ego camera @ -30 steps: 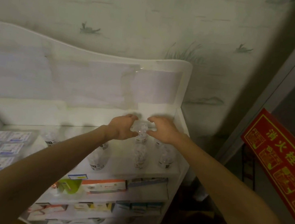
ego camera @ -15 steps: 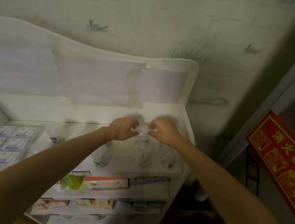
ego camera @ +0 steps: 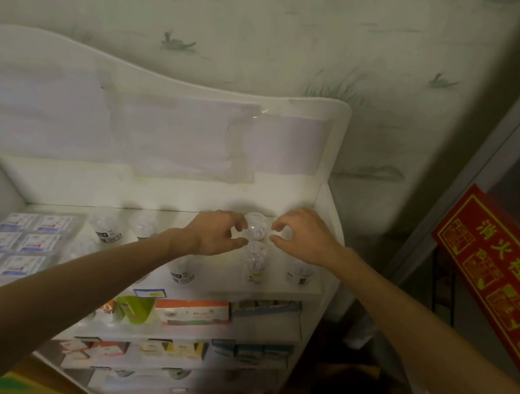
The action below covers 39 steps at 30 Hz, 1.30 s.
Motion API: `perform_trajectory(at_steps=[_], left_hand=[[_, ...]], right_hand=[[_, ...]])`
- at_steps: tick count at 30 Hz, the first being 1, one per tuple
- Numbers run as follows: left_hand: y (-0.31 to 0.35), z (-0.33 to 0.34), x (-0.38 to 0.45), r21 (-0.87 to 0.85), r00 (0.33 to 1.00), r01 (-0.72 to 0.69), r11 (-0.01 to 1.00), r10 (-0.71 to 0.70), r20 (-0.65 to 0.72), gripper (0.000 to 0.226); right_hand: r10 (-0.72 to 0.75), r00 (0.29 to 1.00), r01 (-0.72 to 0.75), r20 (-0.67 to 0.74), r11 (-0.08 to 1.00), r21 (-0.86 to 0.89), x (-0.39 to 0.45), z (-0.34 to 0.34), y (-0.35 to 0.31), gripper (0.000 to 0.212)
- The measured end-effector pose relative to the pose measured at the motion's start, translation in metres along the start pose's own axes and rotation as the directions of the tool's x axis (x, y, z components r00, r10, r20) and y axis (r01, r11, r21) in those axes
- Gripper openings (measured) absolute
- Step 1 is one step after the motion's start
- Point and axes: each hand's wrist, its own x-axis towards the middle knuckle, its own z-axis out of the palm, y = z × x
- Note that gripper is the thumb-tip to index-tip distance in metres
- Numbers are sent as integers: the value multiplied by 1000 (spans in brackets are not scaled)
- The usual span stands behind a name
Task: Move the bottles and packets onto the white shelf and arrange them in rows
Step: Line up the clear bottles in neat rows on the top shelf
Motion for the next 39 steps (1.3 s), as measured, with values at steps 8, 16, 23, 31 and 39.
perform_trajectory(at_steps=[8,16,23,31,39], left_hand=[[11,16,-10,10,998,-48,999,47,46,44],[11,17,-20,-2,1000,8,1000,-8,-7,46],[14,15,-23,12,1000,24,1000,-24,-3,49],[19,1,-23,15,999,13,1000,-13,-39,57],[36,5,-13,62,997,-56,997,52,62,73]], right_hand=[[-52,994,52,98,999,0,-18,18,-15,38],[-37,994,35,101,999,17,-16,27,-19,34],[-48,993,42,109,998,51,-21,22,-20,36],[48,998,-47,45,999,-16,-36,-21,20,48],[29,982,12,185,976,-216,-52,-21,29,69]])
